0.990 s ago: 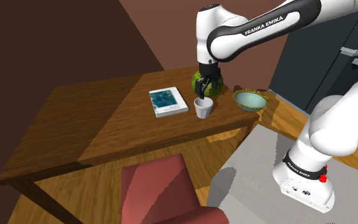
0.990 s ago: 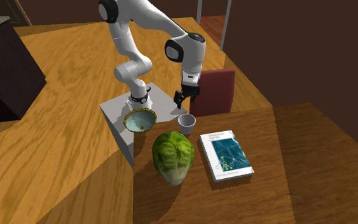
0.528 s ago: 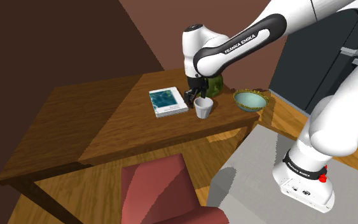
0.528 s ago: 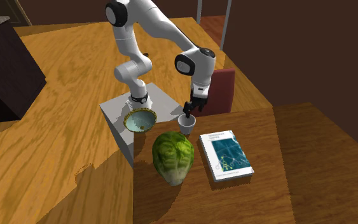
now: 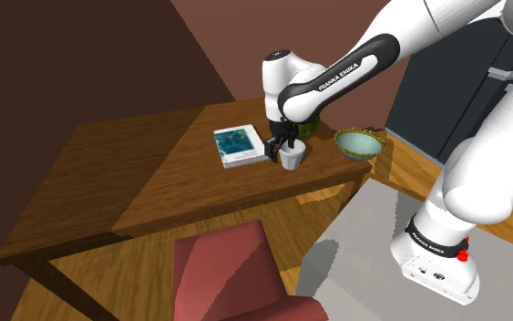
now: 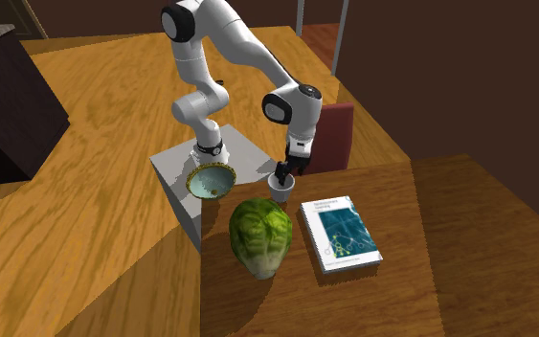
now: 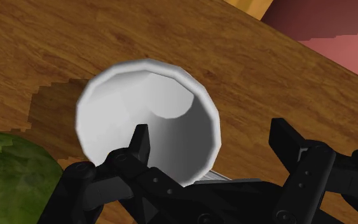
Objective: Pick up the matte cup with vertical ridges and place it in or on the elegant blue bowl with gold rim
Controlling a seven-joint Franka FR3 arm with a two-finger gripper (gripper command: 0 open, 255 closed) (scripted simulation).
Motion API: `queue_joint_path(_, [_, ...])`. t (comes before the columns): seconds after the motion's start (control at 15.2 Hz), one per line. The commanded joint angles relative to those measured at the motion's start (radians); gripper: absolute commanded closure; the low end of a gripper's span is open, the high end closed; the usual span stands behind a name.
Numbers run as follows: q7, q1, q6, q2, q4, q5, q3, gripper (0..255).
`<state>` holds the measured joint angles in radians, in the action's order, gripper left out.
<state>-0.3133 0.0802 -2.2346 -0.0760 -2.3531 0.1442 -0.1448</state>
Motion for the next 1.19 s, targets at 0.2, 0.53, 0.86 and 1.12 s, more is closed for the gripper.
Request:
queue_joint_path(0.2, [0.0,0.0,-0.003,0.002,0.0,0.001,0.0,0])
queue_joint_path(0.53, [0.0,0.0,-0.002,0.002,0.0,0.001,0.0,255])
queue_joint_path(0.86, [0.0,-0.001,-0.002,0.002,0.0,0.001,0.0,255])
queue_joint_path(1.12, [0.01,0.001,0.038,-0.022,0.018,-0.008,0.001,255])
